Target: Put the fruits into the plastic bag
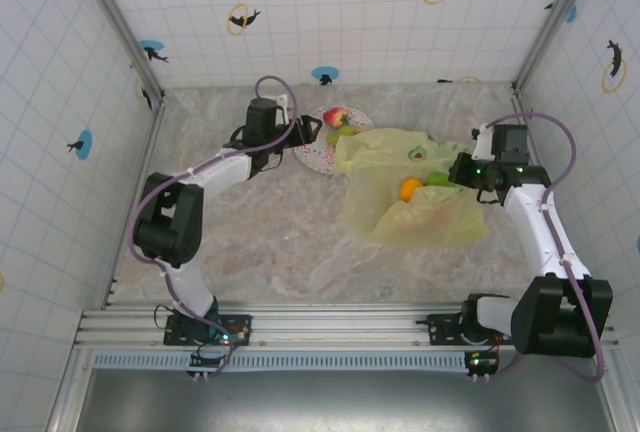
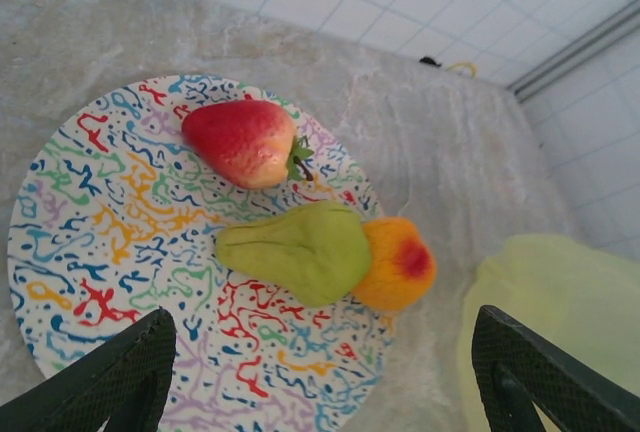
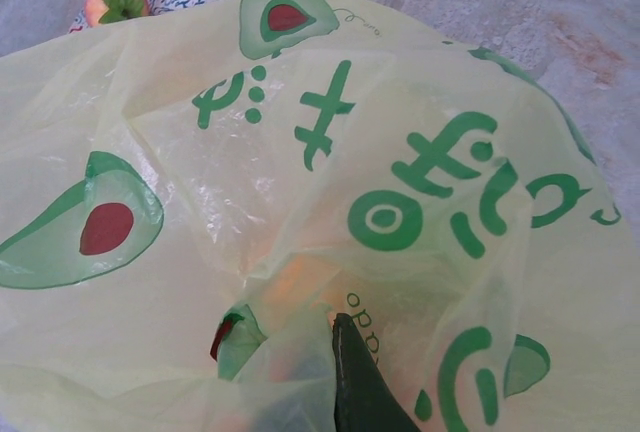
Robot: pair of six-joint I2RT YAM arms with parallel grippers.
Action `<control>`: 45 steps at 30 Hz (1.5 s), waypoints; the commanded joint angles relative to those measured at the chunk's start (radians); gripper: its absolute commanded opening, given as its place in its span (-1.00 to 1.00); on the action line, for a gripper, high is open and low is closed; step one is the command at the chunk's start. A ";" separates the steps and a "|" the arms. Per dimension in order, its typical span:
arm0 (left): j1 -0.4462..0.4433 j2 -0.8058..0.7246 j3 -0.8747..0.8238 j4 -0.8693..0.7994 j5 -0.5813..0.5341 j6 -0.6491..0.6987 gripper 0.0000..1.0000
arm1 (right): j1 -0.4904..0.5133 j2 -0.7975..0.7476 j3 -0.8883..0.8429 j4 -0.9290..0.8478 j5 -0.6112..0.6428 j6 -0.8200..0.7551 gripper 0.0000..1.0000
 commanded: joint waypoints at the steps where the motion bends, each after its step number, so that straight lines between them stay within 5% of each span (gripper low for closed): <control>1: -0.055 0.061 0.071 -0.047 -0.021 0.230 0.58 | -0.011 0.006 0.012 -0.004 0.006 -0.015 -1.00; 10: -0.111 0.235 0.250 -0.166 -0.063 0.584 0.70 | -0.011 0.008 0.004 0.001 0.001 -0.010 -1.00; 19: -0.120 0.394 0.485 -0.323 -0.068 0.695 0.65 | -0.011 0.000 -0.004 0.001 0.001 -0.009 -1.00; 45: -0.122 0.573 0.689 -0.469 -0.064 0.839 0.56 | -0.014 -0.006 -0.014 0.002 -0.004 -0.012 -1.00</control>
